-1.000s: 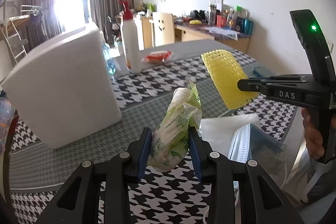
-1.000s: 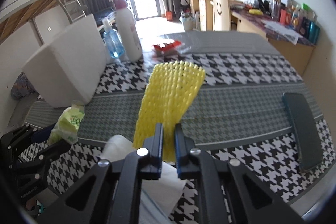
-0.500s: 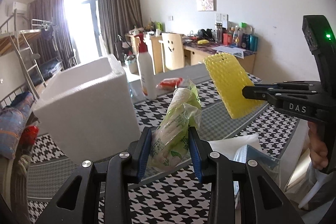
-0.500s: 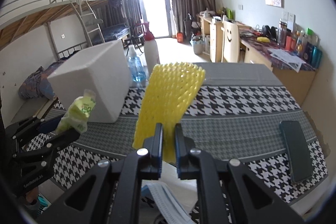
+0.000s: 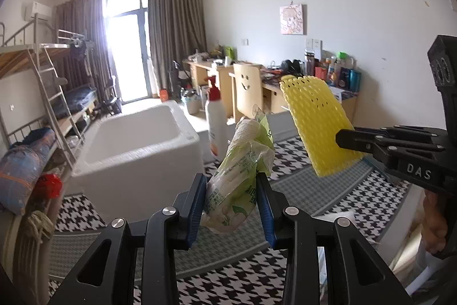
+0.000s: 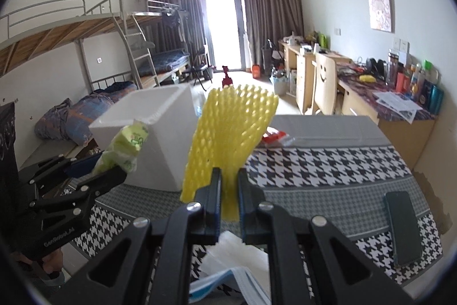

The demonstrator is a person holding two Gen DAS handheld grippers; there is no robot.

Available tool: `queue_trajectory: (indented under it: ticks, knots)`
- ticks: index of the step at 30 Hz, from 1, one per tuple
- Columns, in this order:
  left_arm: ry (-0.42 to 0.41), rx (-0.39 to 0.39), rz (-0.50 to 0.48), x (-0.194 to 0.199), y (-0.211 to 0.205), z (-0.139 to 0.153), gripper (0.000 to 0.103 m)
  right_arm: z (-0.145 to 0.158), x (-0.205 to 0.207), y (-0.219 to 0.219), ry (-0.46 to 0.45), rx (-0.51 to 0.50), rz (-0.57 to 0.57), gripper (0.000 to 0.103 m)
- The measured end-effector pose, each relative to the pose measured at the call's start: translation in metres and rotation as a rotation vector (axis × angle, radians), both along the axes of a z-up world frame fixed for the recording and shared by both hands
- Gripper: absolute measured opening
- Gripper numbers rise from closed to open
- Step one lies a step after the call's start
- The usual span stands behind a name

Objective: Organize soft objects
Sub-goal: 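Carry the bag and yellow foam net with both tools over the white foam box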

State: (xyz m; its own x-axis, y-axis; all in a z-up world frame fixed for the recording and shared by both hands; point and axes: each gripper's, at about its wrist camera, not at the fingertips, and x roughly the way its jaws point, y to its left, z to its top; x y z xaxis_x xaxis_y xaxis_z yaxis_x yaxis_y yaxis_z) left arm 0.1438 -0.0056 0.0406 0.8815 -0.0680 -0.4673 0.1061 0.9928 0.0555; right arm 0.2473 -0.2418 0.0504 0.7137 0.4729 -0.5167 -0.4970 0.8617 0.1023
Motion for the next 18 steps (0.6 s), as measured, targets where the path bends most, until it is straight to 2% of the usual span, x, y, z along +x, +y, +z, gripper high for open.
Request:
queue_trajectory:
  ticks: [9,18]
  knots:
    - [-0.055,0.013,0.059,0.008,0.005,0.023,0.037,0.015,0.005,0.012,-0.037,0.026,0.043,0.013]
    - [-0.098,-0.007,0.12,0.016,0.014,0.039,0.037,0.028,0.008,0.028,-0.067,0.048,0.078,0.013]
